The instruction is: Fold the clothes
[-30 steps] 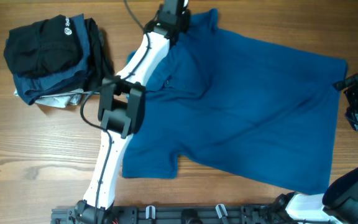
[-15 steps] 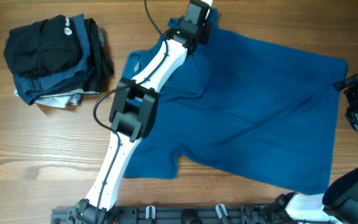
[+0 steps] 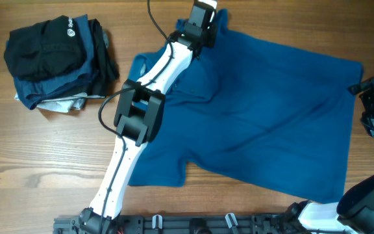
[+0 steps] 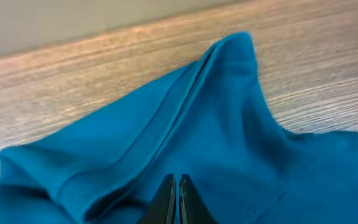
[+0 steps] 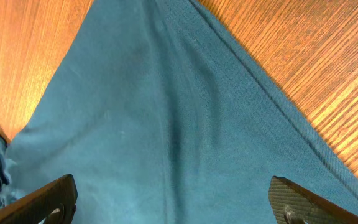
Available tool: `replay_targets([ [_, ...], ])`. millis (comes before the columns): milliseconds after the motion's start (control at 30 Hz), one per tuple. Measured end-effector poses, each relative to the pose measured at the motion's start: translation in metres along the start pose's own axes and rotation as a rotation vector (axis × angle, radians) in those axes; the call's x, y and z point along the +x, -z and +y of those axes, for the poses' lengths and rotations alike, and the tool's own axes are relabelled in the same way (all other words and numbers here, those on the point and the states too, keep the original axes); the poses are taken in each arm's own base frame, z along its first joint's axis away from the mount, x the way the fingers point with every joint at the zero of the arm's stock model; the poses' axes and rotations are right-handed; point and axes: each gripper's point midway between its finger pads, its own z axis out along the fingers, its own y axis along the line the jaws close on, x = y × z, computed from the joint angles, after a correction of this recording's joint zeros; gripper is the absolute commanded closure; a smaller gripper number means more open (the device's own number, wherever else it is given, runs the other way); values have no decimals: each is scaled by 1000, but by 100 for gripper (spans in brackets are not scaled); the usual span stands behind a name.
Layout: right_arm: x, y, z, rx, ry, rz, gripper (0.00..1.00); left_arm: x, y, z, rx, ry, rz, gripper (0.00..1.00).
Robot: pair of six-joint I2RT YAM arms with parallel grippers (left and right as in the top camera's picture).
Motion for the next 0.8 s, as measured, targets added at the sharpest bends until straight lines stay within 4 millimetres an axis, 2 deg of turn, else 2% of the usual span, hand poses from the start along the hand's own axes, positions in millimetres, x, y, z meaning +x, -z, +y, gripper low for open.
replay_targets([
  [133, 0, 0, 0, 0, 0, 0, 0, 19, -14, 6, -6, 6, 30, 96],
  [400, 0, 0, 0, 0, 0, 0, 0, 13, -17, 28, -28, 29, 9, 96],
  [500, 0, 0, 0, 0, 0, 0, 0, 8, -17, 35, -34, 38, -10, 96],
  [800, 0, 0, 0, 0, 0, 0, 0, -24, -18, 50, -40, 66, -148, 96],
])
